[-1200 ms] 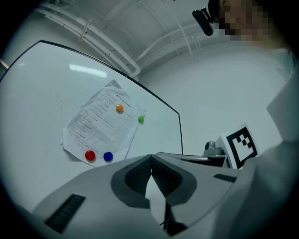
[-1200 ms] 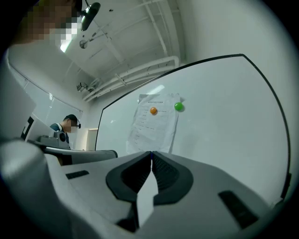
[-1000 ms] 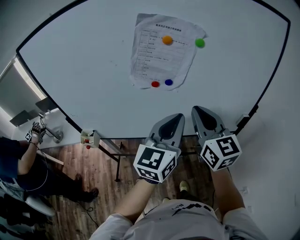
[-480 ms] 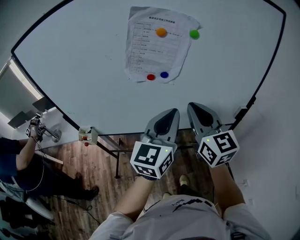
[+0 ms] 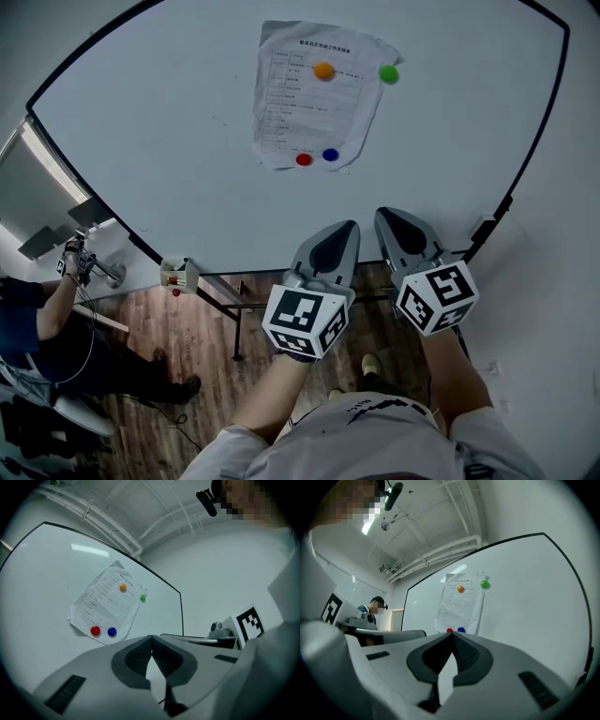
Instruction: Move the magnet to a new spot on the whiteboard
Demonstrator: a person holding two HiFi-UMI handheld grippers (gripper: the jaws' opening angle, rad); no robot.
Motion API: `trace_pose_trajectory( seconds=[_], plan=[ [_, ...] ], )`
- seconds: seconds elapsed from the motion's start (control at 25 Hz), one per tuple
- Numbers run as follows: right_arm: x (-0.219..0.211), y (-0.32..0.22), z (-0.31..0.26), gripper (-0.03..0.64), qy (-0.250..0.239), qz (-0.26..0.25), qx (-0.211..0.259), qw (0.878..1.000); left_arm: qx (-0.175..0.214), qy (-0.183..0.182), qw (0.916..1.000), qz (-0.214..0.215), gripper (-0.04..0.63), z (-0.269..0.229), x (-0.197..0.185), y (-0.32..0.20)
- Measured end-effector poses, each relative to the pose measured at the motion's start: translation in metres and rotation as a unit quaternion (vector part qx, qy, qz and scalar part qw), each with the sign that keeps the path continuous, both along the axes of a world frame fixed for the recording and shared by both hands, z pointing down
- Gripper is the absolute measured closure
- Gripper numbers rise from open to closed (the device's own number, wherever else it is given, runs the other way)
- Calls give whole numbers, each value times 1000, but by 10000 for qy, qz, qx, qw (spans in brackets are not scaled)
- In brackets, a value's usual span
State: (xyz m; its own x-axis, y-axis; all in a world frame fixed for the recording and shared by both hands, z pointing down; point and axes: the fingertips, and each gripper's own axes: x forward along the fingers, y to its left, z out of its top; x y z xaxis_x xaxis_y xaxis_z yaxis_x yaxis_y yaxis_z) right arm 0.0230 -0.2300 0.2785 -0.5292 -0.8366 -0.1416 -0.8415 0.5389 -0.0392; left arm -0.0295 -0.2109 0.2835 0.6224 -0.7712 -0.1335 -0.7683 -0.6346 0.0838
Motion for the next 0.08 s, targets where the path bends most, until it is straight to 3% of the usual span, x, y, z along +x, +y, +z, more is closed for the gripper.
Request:
trace_pose_trajectory(
  seconds=[0.08],
  plan=[
    [0, -1, 0, 603, 9, 1, 1, 10000, -5, 3, 10000, 4, 584, 0, 0, -1]
  ],
)
